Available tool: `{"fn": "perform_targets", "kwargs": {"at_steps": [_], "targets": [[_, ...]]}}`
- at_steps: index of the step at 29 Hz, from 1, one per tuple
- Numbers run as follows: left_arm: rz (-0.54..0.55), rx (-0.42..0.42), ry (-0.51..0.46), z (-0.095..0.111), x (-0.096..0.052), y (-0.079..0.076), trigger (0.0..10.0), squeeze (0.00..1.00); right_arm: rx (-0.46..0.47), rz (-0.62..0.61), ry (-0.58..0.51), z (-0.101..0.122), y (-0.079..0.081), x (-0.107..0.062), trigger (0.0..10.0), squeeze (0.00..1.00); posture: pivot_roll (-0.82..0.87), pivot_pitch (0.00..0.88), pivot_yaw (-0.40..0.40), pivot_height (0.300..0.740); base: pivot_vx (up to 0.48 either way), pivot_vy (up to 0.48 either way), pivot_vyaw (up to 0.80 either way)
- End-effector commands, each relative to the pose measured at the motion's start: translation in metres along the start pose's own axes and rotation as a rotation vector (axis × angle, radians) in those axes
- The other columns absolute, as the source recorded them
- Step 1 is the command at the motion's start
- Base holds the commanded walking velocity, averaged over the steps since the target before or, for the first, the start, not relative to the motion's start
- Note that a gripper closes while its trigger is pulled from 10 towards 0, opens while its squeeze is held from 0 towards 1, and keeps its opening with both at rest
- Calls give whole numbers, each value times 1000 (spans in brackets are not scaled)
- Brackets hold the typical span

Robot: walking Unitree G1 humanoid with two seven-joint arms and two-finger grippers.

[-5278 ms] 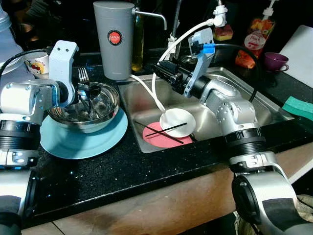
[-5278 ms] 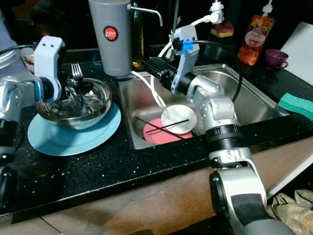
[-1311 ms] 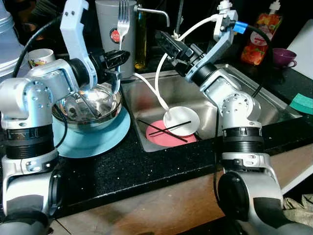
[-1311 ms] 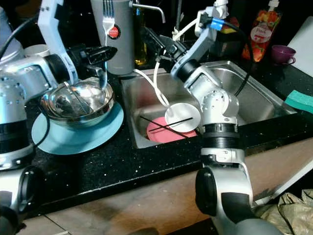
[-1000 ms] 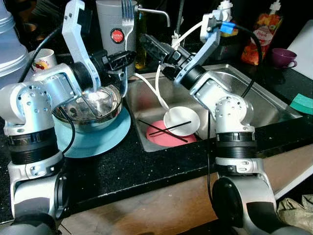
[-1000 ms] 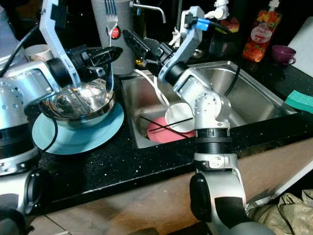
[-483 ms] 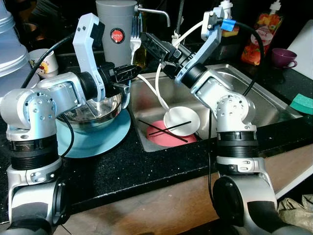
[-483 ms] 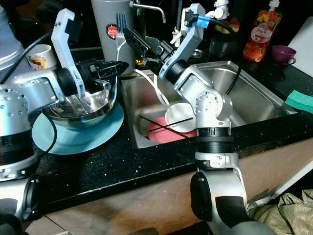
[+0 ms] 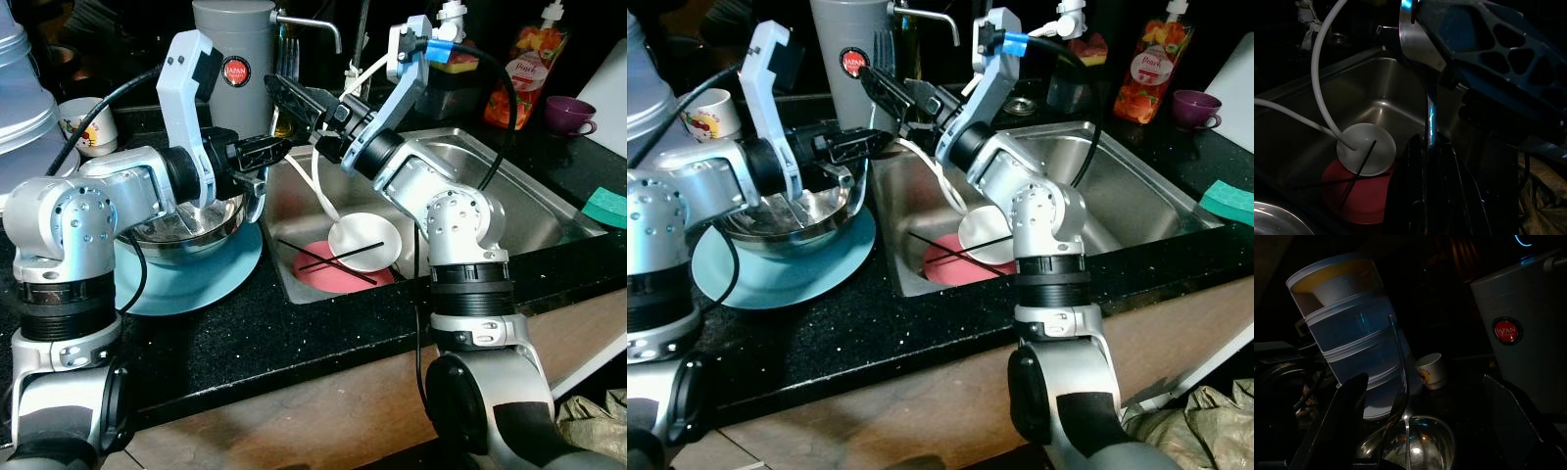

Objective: Kitchen organization

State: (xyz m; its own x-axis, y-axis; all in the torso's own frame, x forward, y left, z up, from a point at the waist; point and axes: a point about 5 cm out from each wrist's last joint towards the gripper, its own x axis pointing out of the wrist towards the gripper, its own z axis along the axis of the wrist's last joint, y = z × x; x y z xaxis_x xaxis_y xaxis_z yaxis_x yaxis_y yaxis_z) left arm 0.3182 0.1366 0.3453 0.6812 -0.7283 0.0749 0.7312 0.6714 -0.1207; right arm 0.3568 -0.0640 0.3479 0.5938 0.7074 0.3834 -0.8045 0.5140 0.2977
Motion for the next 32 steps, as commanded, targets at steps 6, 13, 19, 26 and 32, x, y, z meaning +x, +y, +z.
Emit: {"fn": "perform_targets", "kwargs": {"at_steps": [6,13,19,26,32], "targets": [[-16,18,16,-2,-2,-2,0,0,-3,1,2,1,2,1,0,0,49,92,-8,740,0,0,0],[-34,16,25,-3,-1,-4,0,0,0,6,7,0,2,2,0,0,50,81,-7,740,0,0,0],[-48,16,31,-5,-1,-7,0,0,5,2,7,-1,2,1,0,0,49,71,-6,740,0,0,0],[-57,8,38,-9,-1,-9,0,0,25,-4,12,-7,3,-1,0,0,49,64,-7,740,0,0,0],[-49,13,42,-9,0,-8,7725,1000,28,-2,5,-5,3,-2,0,0,46,55,-4,740,0,0,0]]}}
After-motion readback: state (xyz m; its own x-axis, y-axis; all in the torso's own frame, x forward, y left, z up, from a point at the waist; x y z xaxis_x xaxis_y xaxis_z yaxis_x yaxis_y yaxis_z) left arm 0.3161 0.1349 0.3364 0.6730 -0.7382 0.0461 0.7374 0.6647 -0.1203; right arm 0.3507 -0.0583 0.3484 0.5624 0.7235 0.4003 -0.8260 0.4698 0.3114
